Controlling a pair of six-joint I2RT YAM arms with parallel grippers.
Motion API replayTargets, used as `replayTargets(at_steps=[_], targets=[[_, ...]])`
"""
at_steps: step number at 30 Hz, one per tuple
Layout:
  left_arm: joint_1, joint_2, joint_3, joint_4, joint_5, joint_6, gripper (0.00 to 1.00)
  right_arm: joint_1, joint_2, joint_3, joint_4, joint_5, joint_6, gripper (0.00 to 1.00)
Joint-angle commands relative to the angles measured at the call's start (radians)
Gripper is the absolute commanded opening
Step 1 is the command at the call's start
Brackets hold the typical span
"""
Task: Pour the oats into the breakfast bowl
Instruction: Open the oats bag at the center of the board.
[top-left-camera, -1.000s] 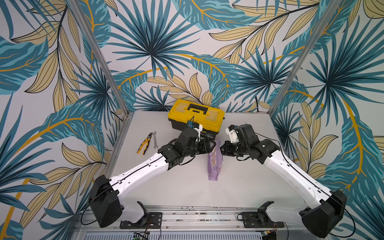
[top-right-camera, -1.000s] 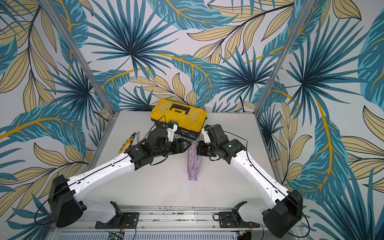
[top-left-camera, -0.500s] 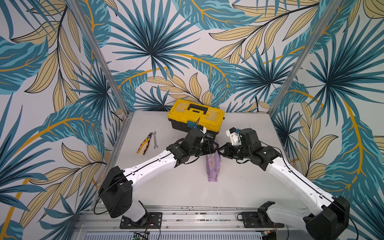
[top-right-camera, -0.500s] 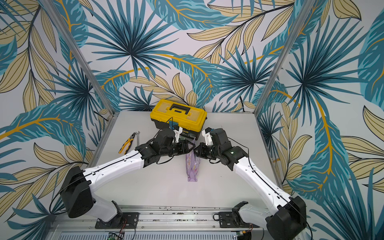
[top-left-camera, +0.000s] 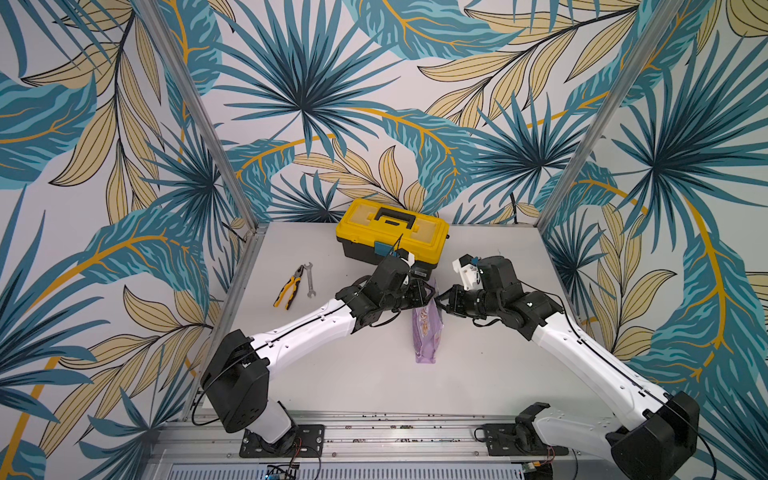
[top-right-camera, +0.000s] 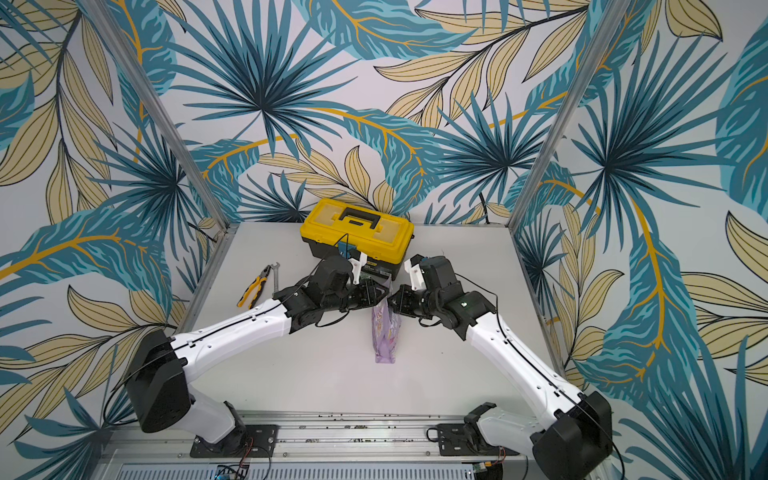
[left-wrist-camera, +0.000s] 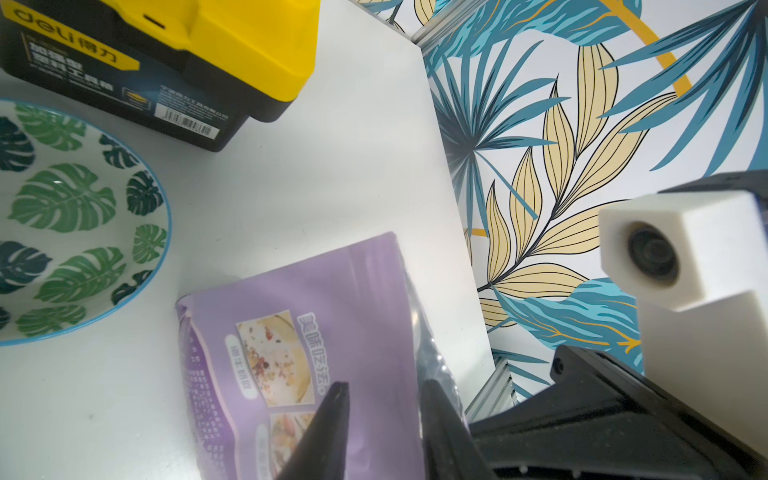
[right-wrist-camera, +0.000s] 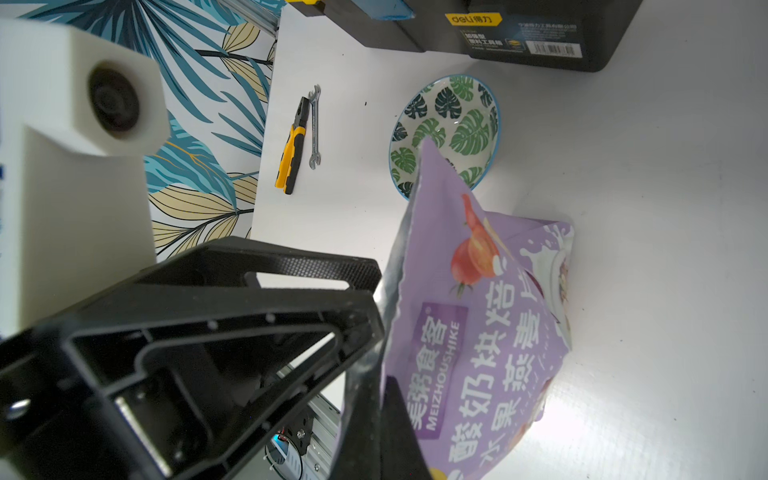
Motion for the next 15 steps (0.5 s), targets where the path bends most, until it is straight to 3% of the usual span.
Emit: replayTargets(at_steps=[1, 7, 15], targets=[[-0.016, 0.02, 0.052, -0.099, -0.035, 0.066, 0.36, 0.003, 0.012, 0.016, -0.033, -0.013, -0.027, 0.0], [-0.037, 0.05, 0.103, -0.194, -0.06, 0.119, 0.38, 0.003, 0.021, 0.021, -0.028, -0.019, -0.031, 0.0], [-0.059, 0.088, 0.18, -0.341, -0.095, 0.197, 0.21, 0.003, 0.031, 0.036, -0.049, 0.004, -0.045, 0.0]])
